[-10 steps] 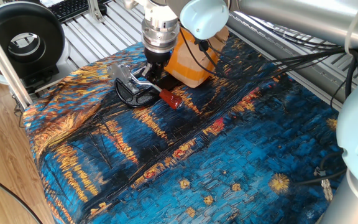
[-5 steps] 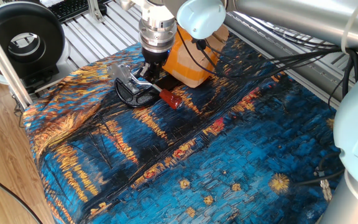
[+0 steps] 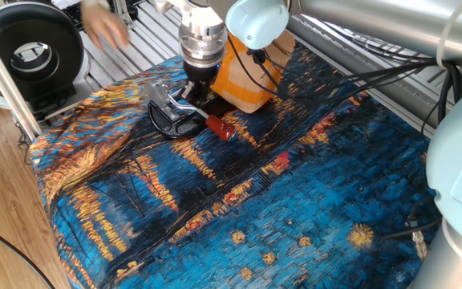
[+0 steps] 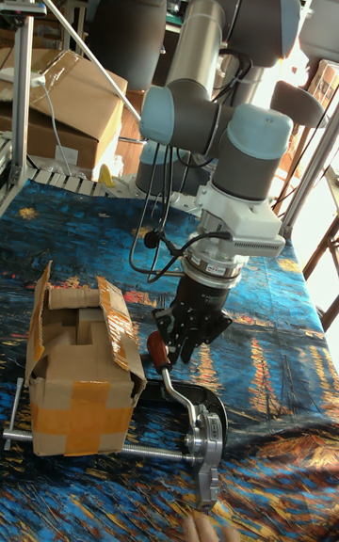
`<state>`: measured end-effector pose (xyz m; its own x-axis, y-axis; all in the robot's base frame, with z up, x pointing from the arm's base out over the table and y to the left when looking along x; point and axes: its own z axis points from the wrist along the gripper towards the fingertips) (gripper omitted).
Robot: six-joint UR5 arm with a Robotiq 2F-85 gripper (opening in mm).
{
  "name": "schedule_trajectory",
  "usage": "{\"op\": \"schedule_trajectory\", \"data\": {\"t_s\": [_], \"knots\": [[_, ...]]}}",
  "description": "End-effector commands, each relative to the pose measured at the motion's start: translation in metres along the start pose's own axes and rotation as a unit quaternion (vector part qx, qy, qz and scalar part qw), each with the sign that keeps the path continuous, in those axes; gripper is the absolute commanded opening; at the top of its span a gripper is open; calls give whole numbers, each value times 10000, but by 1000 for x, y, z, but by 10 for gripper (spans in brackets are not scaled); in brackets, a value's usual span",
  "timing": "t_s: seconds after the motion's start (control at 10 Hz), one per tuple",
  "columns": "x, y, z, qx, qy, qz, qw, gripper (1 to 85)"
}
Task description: Pull up the lever
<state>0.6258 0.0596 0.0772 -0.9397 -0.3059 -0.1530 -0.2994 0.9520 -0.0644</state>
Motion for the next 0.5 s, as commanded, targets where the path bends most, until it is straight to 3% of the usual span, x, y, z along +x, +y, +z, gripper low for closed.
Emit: {"op": "schedule_trajectory", "data": {"t_s": [0.0, 0.2, 0.4], "knots": [[3, 5, -5, -145, 28, -89, 9999, 253], [6, 4, -6, -164, 86, -58, 9998, 243], [-10, 14, 0, -364, -154, 65, 9992, 240]]}}
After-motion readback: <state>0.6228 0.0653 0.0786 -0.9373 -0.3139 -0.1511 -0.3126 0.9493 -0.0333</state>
